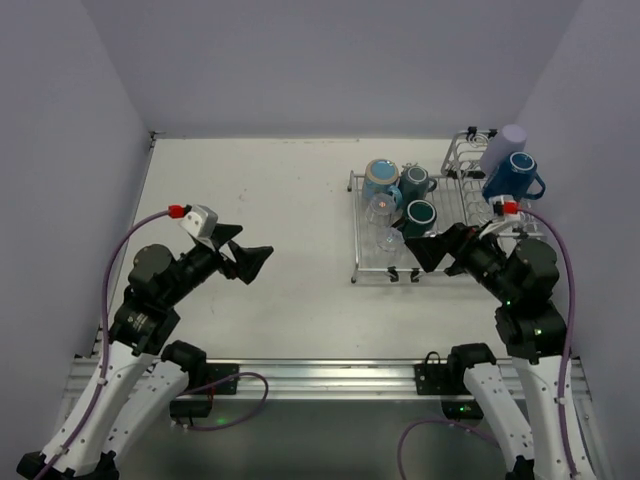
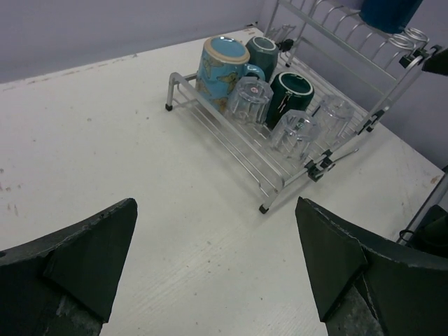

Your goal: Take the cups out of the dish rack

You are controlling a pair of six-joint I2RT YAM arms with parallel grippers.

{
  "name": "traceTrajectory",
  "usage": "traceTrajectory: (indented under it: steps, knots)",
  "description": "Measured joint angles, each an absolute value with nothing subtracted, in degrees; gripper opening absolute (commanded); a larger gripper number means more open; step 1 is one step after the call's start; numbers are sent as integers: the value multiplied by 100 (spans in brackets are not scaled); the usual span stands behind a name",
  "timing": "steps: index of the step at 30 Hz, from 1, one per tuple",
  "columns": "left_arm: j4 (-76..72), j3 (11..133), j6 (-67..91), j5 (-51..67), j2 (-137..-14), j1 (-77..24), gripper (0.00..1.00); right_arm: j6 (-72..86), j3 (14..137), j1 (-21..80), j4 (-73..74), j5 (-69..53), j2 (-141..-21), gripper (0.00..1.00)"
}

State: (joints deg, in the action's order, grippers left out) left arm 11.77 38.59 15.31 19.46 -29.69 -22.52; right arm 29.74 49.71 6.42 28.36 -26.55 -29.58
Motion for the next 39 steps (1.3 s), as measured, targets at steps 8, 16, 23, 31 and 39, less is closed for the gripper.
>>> traceTrajectory:
  steps: [8,16,23,31,39]
  knots:
    - [1197,3859,1542,1951,-3120,-2169,100,2880,4825,2095,2755,-1787,-3844,99]
    - [1208,3857,1546,1935,-3247,-2141,100,2668,4895,2735,2871,14,-4829,99]
    - [1210,3857,1579,1903,-3286,-2139,100,2569,4998,2738,2862,880,-5304,99]
    - [1212,3857,1588,1868,-3420,-2139,100,2440,5216,2963,2740,1046,-6311,99]
    - [1212,3857,1588,1863,-3472,-2139,100,2338,5225,2989,2665,1181,-6840,99]
